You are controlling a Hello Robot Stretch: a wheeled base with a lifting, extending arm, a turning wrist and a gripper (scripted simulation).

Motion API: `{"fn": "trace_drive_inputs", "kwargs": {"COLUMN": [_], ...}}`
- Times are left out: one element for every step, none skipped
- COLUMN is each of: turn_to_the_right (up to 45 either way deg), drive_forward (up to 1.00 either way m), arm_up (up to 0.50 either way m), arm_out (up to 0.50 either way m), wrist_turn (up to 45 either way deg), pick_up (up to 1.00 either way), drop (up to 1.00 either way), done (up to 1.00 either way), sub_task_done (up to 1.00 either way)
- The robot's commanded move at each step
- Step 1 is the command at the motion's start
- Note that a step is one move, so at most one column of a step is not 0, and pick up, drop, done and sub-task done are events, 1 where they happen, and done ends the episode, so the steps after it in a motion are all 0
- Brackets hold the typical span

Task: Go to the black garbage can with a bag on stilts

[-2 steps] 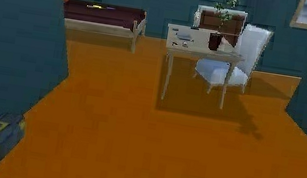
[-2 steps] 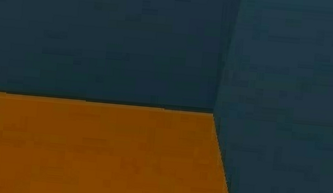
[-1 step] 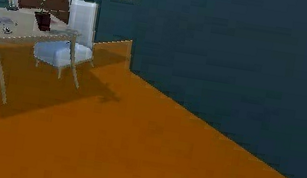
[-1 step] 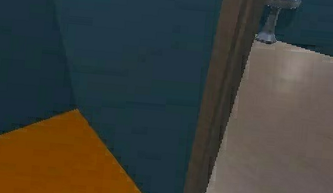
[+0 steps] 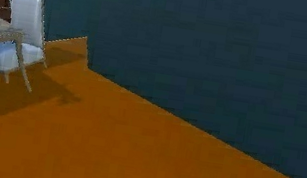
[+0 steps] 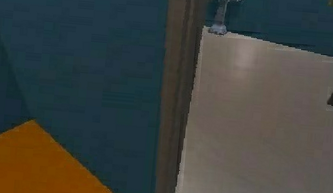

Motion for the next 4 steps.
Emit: {"fn": "trace_drive_inputs", "kwargs": {"turn_to_the_right": [0.0,45.0,45.0,45.0], "drive_forward": [0.15,0.00,0.00,0.00], "arm_up": [0.00,0.00,0.00,0.00], "arm_out": [0.00,0.00,0.00,0.00], "wrist_turn": [0.0,0.0,0.0,0.0], "pick_up": [0.00,0.00,0.00,0.00], "drop": [0.00,0.00,0.00,0.00], "done": [0.00,0.00,0.00,0.00], "sub_task_done": [0.00,0.00,0.00,0.00]}}
